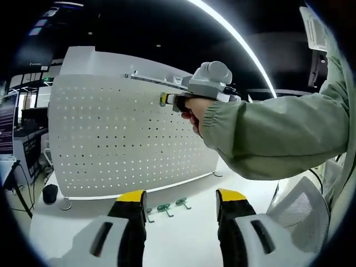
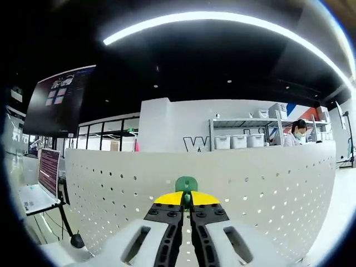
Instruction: Insert the hook assembly into the mounting plate slot until the hook locks in place.
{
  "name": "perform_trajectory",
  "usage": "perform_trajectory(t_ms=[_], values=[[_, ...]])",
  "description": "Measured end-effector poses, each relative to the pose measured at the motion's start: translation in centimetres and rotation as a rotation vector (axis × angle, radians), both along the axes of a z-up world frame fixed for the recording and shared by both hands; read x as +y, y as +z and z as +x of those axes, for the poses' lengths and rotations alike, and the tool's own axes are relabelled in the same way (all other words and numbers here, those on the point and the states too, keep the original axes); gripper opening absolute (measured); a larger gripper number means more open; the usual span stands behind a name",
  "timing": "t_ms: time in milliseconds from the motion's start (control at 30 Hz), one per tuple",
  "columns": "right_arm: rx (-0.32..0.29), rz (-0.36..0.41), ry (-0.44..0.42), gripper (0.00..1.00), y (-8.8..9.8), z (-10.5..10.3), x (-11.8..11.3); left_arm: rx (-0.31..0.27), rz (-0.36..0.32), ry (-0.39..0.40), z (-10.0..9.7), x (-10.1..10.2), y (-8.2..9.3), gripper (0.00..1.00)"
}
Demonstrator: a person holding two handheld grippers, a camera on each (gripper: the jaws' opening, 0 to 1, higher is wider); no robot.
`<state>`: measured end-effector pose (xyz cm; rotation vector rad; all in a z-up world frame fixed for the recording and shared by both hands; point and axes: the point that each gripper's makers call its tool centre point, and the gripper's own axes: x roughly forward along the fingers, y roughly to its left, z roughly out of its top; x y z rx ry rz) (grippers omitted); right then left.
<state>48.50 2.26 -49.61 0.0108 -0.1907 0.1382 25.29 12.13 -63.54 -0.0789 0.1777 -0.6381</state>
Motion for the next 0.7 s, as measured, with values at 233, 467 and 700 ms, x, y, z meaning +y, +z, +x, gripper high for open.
perform_trajectory(t_ms=[233,467,700], values=[[0.006,-0.004,-0.006,0.01,-0.1,0.5,0.1,0.004,-0.003,0.004,0.0,0.1,-0.1,0.52],[0.012,-0.005,-0.019,0.01,-0.1,1.0,-0.1,0.005,-0.003,0.003,0.1,0.1,-0.2,0.52],[0.014,-0.010,-0.024,0.01,-0.3,1.4,-0.1,0.008,-0.007,0.006,0.2,0.1,-0.4,0.52]])
